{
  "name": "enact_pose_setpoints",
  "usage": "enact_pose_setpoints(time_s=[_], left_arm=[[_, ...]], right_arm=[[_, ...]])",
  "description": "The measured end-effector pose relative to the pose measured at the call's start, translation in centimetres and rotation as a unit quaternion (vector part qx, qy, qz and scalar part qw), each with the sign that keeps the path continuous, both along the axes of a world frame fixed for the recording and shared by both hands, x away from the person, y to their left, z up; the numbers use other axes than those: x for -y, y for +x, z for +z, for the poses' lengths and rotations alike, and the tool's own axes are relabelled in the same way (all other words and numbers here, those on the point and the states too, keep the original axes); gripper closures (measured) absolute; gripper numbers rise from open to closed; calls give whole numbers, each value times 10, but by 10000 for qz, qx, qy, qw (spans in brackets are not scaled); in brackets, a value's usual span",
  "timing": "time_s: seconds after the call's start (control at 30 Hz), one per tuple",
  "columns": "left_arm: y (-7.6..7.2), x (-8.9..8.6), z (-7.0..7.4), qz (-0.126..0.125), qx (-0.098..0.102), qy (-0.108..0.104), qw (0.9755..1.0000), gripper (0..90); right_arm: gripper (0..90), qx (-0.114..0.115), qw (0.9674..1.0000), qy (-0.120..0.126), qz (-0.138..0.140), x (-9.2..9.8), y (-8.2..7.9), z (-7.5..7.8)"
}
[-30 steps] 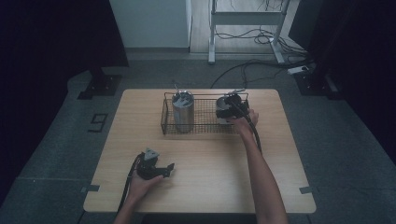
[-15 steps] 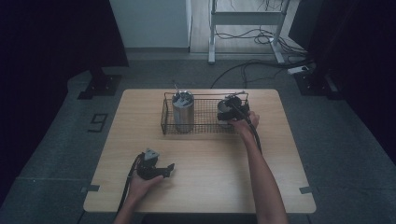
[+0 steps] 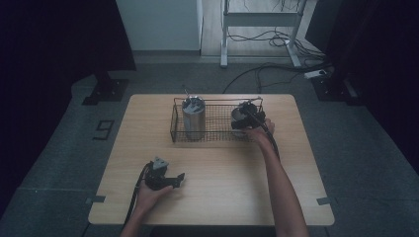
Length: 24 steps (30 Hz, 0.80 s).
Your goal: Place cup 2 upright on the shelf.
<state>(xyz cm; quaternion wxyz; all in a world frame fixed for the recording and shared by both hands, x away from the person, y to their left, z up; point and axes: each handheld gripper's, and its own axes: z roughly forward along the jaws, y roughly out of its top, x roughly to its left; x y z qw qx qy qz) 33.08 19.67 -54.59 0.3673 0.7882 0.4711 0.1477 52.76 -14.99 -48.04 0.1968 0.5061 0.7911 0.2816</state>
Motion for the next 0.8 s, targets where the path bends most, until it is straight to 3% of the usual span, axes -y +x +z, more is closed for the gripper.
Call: enact_pose_setpoints(time_s=[0.43,0.7,0.8], left_arm=[[1,-1,0,-20,-31,-23,10000,145],[0,-1,0,-21,-32,-14,10000,145],[1,-2,0,-6,-34,-19,10000,145]], right_arm=[[71,58,9998,198,7,3,0,-1],[70,-41,10000,-40,14,-1,0,3],[8,83,9999,-63,-13,-2,-3,7]])
